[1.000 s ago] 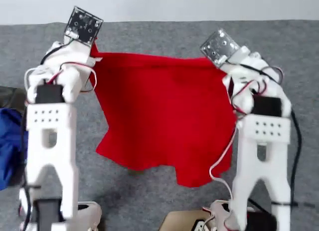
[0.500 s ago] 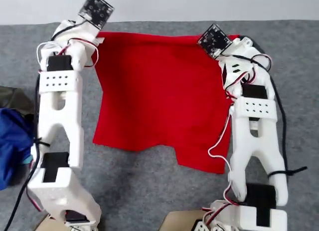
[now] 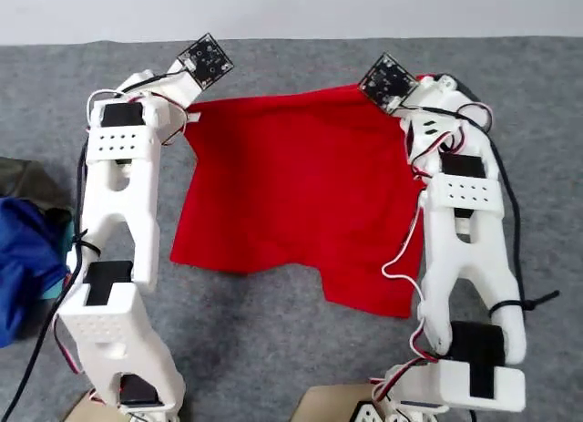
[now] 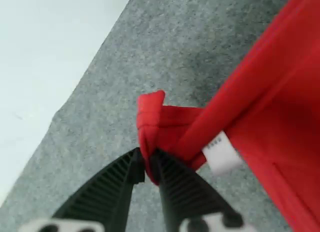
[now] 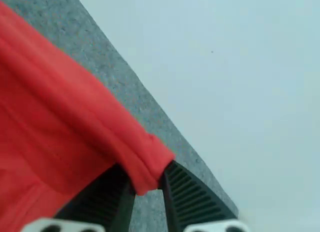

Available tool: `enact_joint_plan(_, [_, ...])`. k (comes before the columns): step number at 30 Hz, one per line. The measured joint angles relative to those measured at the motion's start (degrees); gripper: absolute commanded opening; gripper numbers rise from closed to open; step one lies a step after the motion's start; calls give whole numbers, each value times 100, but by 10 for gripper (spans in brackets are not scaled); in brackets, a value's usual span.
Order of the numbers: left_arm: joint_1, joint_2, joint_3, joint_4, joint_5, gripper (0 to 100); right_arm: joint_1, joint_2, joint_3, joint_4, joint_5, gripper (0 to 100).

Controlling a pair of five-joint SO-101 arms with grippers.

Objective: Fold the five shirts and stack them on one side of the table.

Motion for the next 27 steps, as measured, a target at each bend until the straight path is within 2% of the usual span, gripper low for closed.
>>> enact_joint_plan(3, [-44, 9, -9, 0, 79, 59, 246, 35, 0, 0, 0, 9])
enact_joint_plan(6, [-70, 9, -62, -132, 642, 125, 440, 35, 0, 176, 9, 9])
enact_joint_plan(10, [-70, 9, -527, -176, 1547, 128, 413, 35, 0, 264, 9, 9])
enact_joint_plan(14, [0, 9, -800, -53, 1864, 126, 396, 35, 0, 510, 9, 9])
enact_joint_plan(19, [158, 9, -835, 501, 1908, 130, 413, 35, 0, 1011, -9, 9])
enact_joint_plan(22, [193, 9, -835, 958, 1916, 131, 378, 35, 0, 1389, -273, 9])
enact_joint_plan(27, [185, 9, -835, 2127, 1925, 156, 308, 35, 0, 2435, -774, 9])
